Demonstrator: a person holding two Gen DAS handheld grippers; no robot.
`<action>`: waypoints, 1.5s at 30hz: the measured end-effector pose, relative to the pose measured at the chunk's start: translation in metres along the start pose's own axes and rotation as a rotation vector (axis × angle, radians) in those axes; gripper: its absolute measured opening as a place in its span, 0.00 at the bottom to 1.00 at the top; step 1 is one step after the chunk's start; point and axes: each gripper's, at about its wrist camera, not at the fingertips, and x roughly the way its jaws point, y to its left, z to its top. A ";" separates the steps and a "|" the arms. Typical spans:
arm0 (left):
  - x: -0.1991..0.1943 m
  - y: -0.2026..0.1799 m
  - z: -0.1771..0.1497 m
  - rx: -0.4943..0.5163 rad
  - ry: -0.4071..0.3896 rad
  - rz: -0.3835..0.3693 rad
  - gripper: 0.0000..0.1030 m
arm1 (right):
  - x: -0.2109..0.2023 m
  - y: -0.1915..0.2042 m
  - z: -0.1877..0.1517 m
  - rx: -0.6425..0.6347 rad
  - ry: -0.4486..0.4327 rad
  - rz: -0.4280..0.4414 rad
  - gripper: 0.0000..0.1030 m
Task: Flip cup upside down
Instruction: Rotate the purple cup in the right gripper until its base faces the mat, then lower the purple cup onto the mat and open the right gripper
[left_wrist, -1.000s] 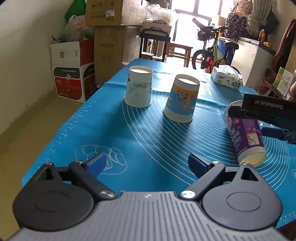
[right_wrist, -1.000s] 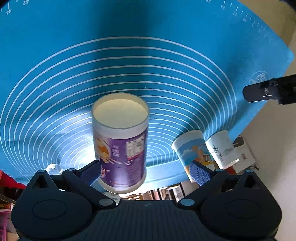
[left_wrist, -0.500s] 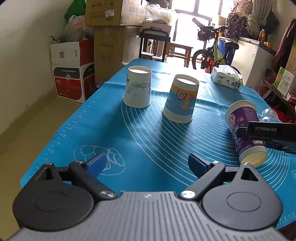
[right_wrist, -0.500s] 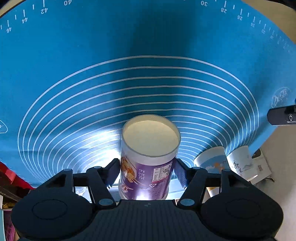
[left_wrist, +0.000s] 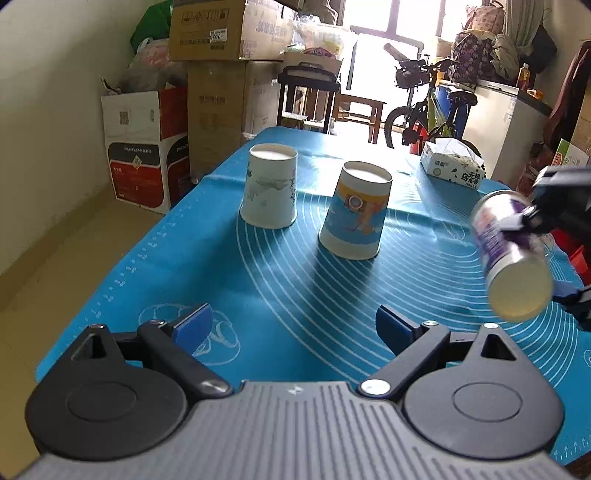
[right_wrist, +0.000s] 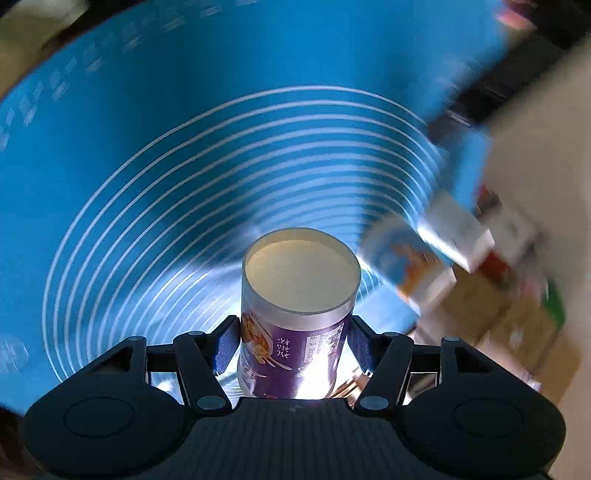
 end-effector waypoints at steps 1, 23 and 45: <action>0.001 -0.002 0.000 0.003 0.000 -0.002 0.92 | -0.004 -0.001 -0.004 0.062 0.006 -0.003 0.59; 0.021 -0.082 -0.003 0.147 -0.071 -0.010 0.92 | -0.036 0.038 -0.123 1.707 -0.158 -0.112 0.59; 0.037 -0.106 -0.009 0.164 -0.030 -0.016 0.92 | -0.018 0.093 -0.137 2.200 -0.183 -0.237 0.59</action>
